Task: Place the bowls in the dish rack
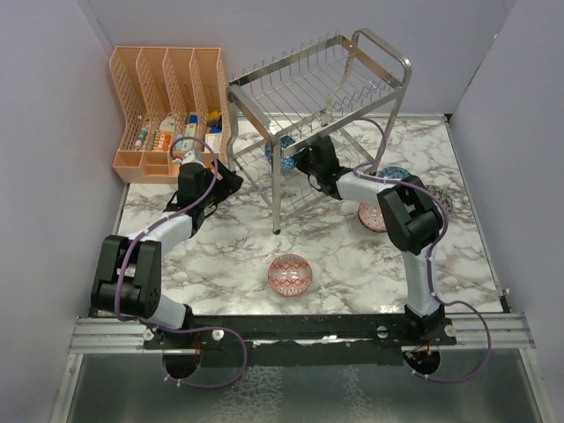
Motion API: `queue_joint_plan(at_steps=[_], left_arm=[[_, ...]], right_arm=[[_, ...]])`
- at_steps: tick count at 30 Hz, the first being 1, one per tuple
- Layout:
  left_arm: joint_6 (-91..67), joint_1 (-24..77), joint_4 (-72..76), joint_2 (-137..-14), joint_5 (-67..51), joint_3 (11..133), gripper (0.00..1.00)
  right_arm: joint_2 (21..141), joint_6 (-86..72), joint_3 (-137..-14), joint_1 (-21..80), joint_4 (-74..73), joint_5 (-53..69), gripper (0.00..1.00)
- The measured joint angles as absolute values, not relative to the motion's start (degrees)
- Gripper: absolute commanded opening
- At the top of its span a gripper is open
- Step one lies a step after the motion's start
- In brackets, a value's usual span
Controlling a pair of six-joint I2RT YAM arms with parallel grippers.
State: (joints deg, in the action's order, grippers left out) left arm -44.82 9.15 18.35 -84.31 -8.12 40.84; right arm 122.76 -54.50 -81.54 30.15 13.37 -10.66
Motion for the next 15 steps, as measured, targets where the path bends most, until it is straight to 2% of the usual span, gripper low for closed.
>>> queue_joint_plan(at_steps=[7, 15], left_arm=[[-44.82, 9.15, 18.35, -84.31, -8.12, 40.84, 0.77], [-44.84, 9.15, 18.33, -84.31, -8.1, 40.84, 0.77]], right_arm=[[120.42, -41.21, -81.41, 36.84, 18.81, -24.14, 0.01], [121.01, -21.89, -80.97, 39.81, 33.63, -35.2, 0.01]])
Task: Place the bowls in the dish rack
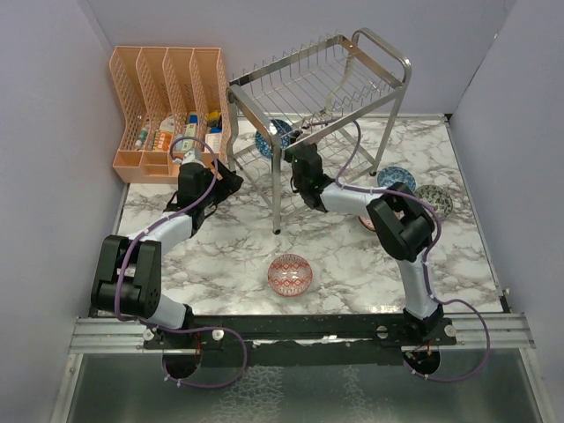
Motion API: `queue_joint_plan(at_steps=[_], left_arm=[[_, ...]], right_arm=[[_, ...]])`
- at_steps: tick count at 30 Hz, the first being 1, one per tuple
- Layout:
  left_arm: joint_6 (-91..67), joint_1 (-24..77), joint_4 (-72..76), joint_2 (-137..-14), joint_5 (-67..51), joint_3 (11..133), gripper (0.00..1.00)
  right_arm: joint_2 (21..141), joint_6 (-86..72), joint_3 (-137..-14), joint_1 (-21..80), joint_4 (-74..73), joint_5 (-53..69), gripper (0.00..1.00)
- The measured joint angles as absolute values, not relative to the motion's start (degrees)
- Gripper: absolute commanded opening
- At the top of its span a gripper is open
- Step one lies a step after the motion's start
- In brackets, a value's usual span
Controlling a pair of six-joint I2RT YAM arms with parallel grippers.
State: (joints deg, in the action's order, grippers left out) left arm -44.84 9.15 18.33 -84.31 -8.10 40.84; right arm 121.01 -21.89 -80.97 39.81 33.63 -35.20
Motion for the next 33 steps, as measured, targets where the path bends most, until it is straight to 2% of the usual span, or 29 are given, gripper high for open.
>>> queue_joint_plan(at_steps=[5, 11, 21, 33], left_arm=[[-44.84, 9.15, 17.5, -84.31, -8.08, 40.88, 0.76], [-44.82, 10.02, 13.63, -84.31, -6.79, 43.68, 0.76], [-44.8, 10.63, 10.52, -80.97, -4.97, 44.91, 0.76], [-44.45, 10.63, 9.23, -80.6, -4.34, 44.91, 0.76]], right_arm=[[124.18, -6.87, -79.75, 40.05, 47.75, -38.57, 0.01], [128.4, 7.4, -79.64, 40.56, 58.04, -39.18, 0.01], [134.89, 26.76, -82.83, 42.02, 70.39, -39.79, 0.01], [137.43, 45.89, -83.37, 42.26, 79.55, -37.76, 0.01]])
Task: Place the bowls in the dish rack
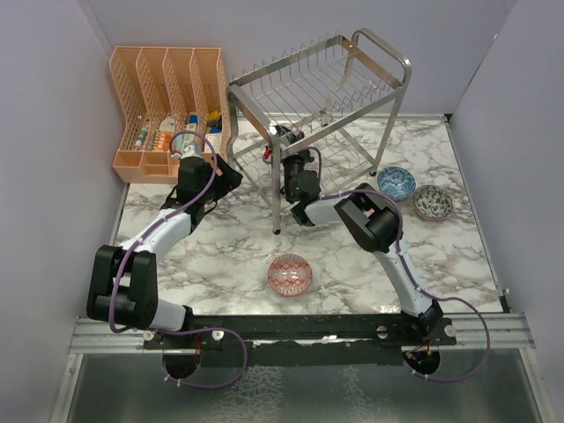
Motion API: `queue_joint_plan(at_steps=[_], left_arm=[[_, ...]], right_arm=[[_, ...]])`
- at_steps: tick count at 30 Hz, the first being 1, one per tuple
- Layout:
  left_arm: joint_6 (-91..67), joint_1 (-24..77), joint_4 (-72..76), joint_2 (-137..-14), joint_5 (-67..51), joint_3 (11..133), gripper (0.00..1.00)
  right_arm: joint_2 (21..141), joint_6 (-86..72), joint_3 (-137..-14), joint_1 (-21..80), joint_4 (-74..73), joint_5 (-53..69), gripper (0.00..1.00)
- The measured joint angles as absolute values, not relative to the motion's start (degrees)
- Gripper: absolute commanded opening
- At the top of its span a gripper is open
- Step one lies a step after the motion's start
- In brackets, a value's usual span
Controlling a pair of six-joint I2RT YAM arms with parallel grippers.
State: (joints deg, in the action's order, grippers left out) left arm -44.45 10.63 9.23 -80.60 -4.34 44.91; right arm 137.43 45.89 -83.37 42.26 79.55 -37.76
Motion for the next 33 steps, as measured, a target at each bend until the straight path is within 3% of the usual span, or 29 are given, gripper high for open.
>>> queue_joint_plan(at_steps=[19, 33], left_arm=[[-43.94, 10.63, 8.27, -80.55, -4.27, 45.21, 0.76], [-43.53, 10.63, 8.27, -79.77, -4.21, 45.32, 0.76]], right_arm=[[134.61, 54.61, -80.75, 38.48, 67.18, -25.8, 0.01], [134.34, 59.22, -86.3, 37.93, 55.81, -25.52, 0.01]])
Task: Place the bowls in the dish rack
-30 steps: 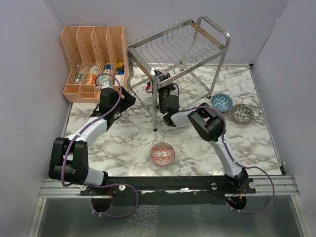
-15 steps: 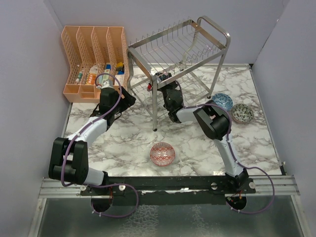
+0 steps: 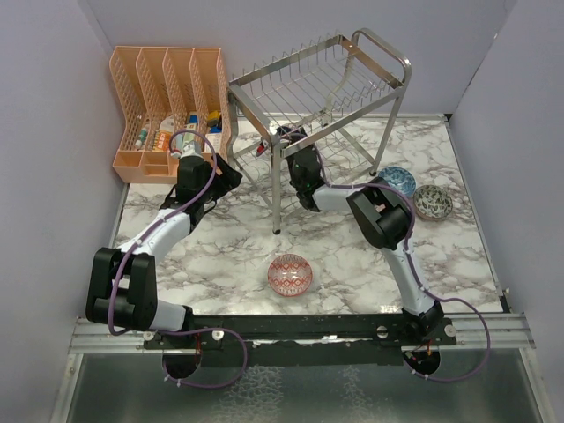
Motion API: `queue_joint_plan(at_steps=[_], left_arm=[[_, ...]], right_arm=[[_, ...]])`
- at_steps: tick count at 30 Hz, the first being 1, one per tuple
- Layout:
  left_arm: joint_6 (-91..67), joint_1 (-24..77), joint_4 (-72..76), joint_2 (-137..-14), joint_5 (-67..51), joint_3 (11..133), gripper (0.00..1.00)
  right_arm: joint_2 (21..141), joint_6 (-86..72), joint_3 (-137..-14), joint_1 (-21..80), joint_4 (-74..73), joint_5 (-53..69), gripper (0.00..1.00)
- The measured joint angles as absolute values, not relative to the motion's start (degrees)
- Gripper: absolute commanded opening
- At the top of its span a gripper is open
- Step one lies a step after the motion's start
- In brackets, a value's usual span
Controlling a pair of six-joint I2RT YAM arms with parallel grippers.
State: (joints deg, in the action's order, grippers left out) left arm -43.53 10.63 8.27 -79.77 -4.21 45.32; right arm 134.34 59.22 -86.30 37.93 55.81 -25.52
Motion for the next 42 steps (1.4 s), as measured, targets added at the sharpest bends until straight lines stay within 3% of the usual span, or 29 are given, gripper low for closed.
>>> queue_joint_plan(at_steps=[9, 20, 26, 34, 42], left_arm=[[-43.53, 10.63, 8.27, -79.77, -4.21, 45.32, 0.76], [-43.53, 10.63, 8.29, -79.77, -4.21, 45.32, 0.76], [-43.53, 10.63, 8.34, -79.77, -4.21, 45.32, 0.76], [-43.53, 10.63, 8.4, -79.77, -4.21, 45.32, 0.76], [-43.53, 10.63, 8.4, -79.79, -4.21, 45.32, 0.76]], right_arm=[[136.31, 59.29, -90.91, 39.38, 51.77, -29.04, 0.03], [137.29, 57.65, -90.87, 42.41, 51.55, -33.69, 0.22], [137.25, 53.82, -90.85, 43.83, 51.62, -33.98, 0.36], [135.96, 48.01, -88.29, 43.83, 50.43, -33.1, 0.72], [134.85, 46.11, -85.67, 43.9, 50.57, -32.71, 0.81]])
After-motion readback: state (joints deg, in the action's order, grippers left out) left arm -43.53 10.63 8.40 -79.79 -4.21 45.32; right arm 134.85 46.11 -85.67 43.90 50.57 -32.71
